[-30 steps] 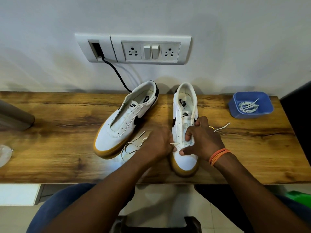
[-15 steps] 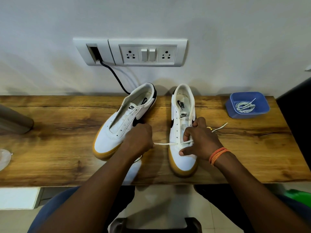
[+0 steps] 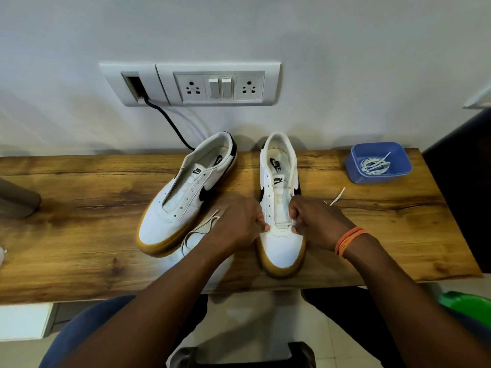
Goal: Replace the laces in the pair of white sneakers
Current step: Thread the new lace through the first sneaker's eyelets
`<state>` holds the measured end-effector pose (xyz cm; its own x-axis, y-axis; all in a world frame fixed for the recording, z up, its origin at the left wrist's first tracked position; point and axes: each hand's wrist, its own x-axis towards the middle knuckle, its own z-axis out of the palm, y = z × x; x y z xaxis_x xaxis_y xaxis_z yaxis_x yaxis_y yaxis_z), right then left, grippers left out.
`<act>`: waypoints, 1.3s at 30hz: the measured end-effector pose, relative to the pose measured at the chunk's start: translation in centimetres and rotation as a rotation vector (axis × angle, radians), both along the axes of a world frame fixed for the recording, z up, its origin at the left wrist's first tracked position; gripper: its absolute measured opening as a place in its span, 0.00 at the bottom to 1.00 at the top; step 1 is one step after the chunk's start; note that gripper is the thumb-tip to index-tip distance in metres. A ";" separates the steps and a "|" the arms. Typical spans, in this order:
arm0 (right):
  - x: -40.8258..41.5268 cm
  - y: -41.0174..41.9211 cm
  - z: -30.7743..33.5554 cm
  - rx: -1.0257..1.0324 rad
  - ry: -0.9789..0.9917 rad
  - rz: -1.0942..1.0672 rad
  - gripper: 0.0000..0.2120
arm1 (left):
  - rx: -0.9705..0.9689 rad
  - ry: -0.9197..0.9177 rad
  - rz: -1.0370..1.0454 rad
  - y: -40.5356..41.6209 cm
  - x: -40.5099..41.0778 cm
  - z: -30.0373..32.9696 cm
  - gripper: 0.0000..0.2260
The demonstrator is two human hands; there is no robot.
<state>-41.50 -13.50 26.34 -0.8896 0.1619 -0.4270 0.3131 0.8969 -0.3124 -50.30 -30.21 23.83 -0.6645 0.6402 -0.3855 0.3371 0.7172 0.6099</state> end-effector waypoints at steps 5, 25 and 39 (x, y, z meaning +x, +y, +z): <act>0.3 0.2 0.4 0.214 -0.045 0.060 0.04 | -0.029 -0.005 -0.024 0.1 0.0 -0.1 0.10; -0.9 1.6 5.6 -0.404 0.720 -0.435 0.06 | 0.603 -0.258 0.225 2.3 1.3 4.8 0.13; -0.7 5.2 2.9 0.020 0.419 -0.348 0.13 | 0.517 -0.598 0.245 -2.1 -3.9 5.3 0.08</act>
<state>-42.22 -8.29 29.25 -0.8756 0.4812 -0.0416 0.4448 0.7698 -0.4578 -54.25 -32.30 29.16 -0.5844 0.6972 -0.4151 -0.2783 0.3084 0.9096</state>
